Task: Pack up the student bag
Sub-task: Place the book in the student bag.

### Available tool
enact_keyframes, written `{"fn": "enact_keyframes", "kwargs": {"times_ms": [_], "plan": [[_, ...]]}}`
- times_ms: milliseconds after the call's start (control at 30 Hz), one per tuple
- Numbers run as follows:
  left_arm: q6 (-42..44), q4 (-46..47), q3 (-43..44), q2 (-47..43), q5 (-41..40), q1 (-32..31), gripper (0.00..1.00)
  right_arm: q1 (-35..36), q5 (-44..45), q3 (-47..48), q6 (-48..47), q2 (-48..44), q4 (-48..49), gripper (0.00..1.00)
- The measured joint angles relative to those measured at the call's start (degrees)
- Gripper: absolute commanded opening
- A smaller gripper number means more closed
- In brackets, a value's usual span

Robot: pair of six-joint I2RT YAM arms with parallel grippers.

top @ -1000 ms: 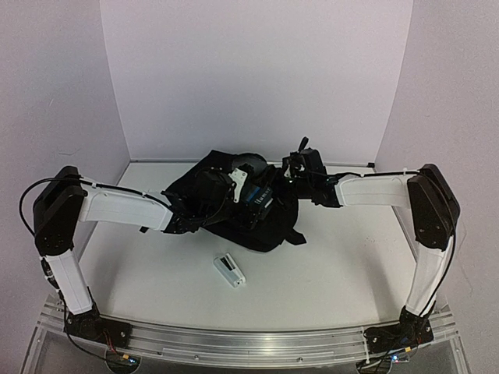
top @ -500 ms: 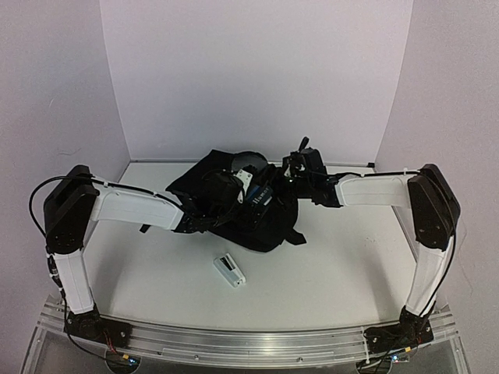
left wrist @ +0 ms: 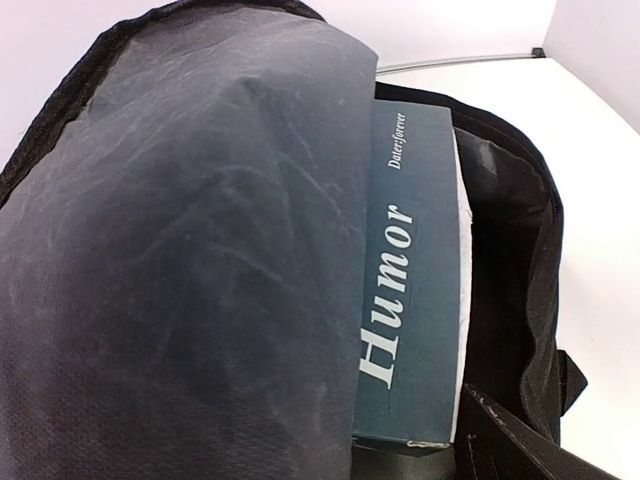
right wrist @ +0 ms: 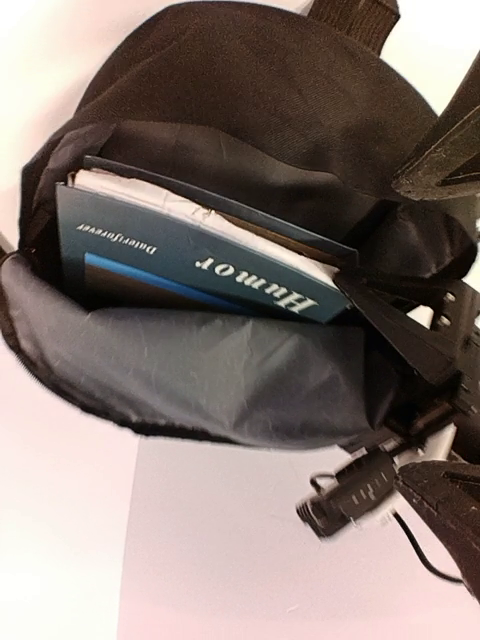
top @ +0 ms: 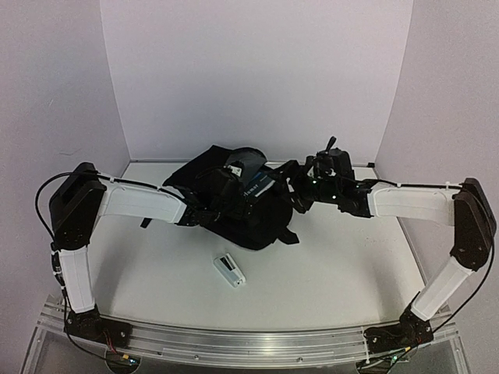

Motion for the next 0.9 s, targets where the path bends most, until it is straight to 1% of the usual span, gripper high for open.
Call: {"fn": "enact_keyframes", "kwargs": {"times_ms": [100,200,267,400,467,567,667,767,900], "plan": [[0.1,0.2,0.0,0.0,3.0,1.0,1.00,0.0,0.7,-0.2,0.2,-1.2,0.6,0.79],[0.4,0.4,-0.4,-0.8,9.0,1.8,1.00,0.0,1.0,0.5,-0.3,-0.2,0.8,0.69],[0.4,0.1,-1.7,-3.2,13.5,1.9,1.00,0.0,1.1,2.1,-0.6,2.0,0.9,0.65],[-0.3,-2.8,-2.8,-10.3,20.7,1.9,1.00,0.0,1.4,4.9,-1.1,6.8,1.0,0.64],[-1.4,-4.3,-2.8,-14.1,23.0,2.3,1.00,0.0,1.8,5.1,-1.4,8.1,0.9,0.64],[-4.4,-7.7,-1.0,-17.9,26.9,5.2,1.00,0.0,2.8,5.1,-2.0,8.7,0.5,0.65],[-7.4,-10.8,3.1,-16.7,30.9,10.6,1.00,0.0,4.1,5.1,-2.5,8.6,0.6,0.66],[-9.7,-12.9,7.8,-11.8,34.5,15.2,1.00,-0.4,5.3,4.2,-3.1,7.7,0.5,0.68],[-11.8,-13.7,11.3,-4.4,39.5,15.9,1.00,-1.8,6.7,0.4,-3.8,3.2,-0.1,0.72]]}}
